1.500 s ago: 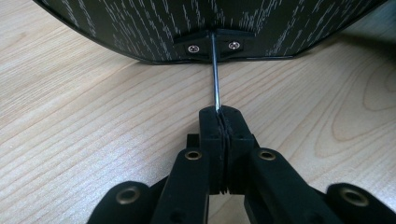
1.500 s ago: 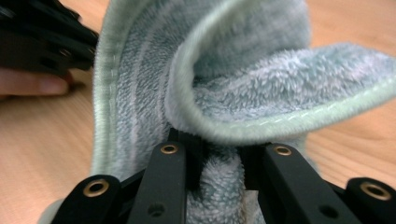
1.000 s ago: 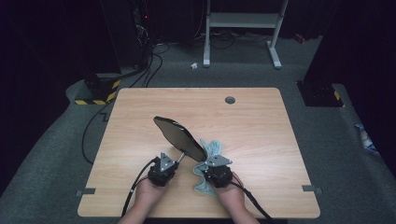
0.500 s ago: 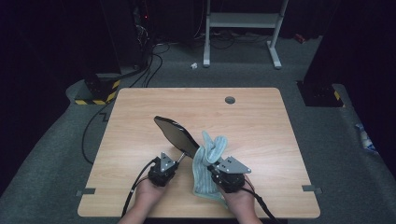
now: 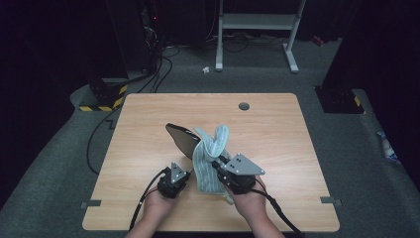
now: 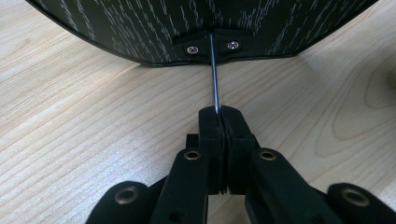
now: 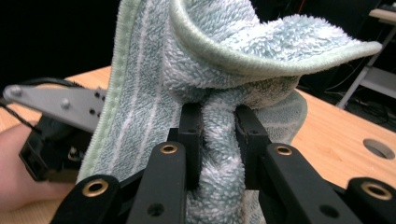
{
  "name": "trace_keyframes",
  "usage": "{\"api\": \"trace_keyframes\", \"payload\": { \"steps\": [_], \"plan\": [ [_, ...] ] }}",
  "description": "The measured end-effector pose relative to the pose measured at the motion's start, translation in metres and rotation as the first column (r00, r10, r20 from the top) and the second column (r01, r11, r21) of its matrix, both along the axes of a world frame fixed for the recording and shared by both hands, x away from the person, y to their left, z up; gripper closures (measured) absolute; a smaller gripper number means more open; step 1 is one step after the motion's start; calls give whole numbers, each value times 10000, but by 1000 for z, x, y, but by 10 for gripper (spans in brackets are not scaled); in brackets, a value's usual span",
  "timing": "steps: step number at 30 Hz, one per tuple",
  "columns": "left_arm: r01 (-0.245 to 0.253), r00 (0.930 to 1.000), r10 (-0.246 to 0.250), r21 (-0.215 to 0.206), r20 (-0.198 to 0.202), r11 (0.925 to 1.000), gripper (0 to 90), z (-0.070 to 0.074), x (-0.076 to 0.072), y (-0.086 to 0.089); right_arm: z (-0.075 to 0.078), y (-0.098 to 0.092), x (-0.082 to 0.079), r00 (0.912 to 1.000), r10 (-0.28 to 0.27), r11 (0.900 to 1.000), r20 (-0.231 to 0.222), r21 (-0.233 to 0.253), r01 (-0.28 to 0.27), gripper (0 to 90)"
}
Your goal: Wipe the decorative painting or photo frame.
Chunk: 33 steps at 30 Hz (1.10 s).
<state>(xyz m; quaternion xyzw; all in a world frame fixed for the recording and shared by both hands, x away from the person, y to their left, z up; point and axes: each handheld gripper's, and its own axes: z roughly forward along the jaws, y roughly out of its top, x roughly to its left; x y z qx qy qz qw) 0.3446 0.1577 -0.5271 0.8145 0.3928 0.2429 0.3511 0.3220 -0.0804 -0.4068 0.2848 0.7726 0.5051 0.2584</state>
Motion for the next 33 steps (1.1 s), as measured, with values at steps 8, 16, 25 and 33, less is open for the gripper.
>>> {"api": "trace_keyframes", "payload": {
  "steps": [8, 16, 25, 33],
  "plan": [
    [3, 10000, -3, -26, -51, 10000, 880, 0, 0, 0, -37, -16, -10, 9973, -319, 9987, -662, -412, 292, 760],
    [-6, 10000, 5, -60, -76, 10000, 879, 0, 0, 1, -76, -16, 0, 9843, -576, 9940, -1669, -1016, 409, 760],
    [-18, 10000, 17, -93, -86, 10000, 876, 0, 1, 1, -105, 0, 30, 9609, -648, 9830, -2692, -1832, 150, 756],
    [-25, 10000, 25, -56, -53, 10000, 875, 0, 0, 0, -112, 4, 36, 9549, -584, 9784, -2911, -2065, -31, 755]
  ]
}}
